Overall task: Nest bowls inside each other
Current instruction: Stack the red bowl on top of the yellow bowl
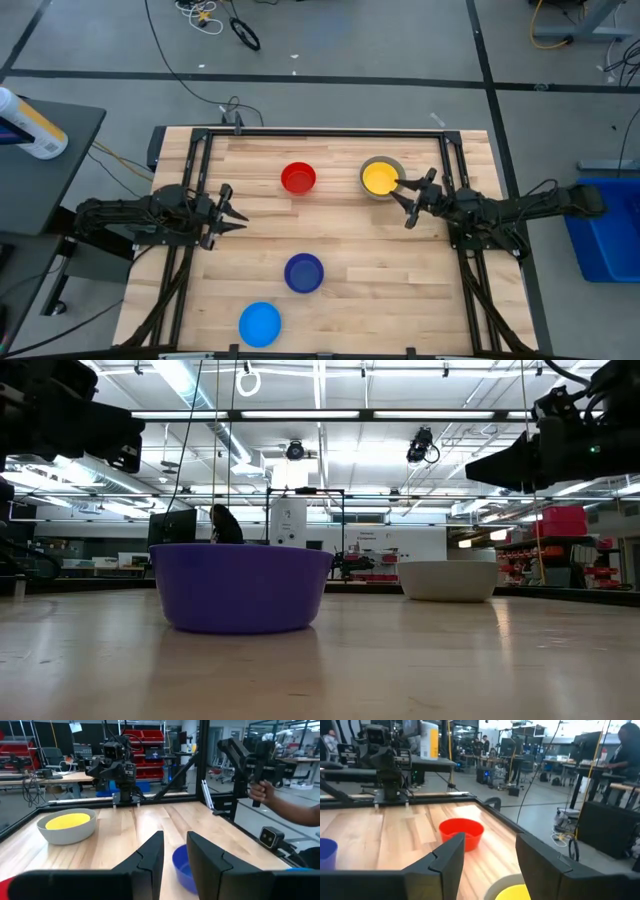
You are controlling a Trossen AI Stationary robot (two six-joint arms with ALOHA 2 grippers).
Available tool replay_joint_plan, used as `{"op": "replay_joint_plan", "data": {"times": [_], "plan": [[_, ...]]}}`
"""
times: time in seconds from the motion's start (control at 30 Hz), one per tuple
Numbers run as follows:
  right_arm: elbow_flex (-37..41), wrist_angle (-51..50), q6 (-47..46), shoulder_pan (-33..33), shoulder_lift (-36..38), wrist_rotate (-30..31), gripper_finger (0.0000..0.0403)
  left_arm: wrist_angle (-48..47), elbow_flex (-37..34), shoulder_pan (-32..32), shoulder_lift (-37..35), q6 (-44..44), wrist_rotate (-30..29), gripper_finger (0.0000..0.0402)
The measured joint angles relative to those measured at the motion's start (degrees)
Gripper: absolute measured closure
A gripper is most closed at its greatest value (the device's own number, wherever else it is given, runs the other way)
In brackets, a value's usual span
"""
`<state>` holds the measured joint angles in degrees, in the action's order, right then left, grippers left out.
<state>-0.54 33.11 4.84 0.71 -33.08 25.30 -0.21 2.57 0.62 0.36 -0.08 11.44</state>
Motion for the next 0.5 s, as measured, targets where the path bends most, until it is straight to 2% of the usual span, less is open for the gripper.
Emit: {"op": "replay_joint_plan", "data": {"times": [0.5], "plan": [[0.0, -2.2, -6.0, 0.0, 0.0, -0.4, 0.0204, 1.1, 0.0, 0.0, 0.0, -5.6, 0.0, 0.0308]]}}
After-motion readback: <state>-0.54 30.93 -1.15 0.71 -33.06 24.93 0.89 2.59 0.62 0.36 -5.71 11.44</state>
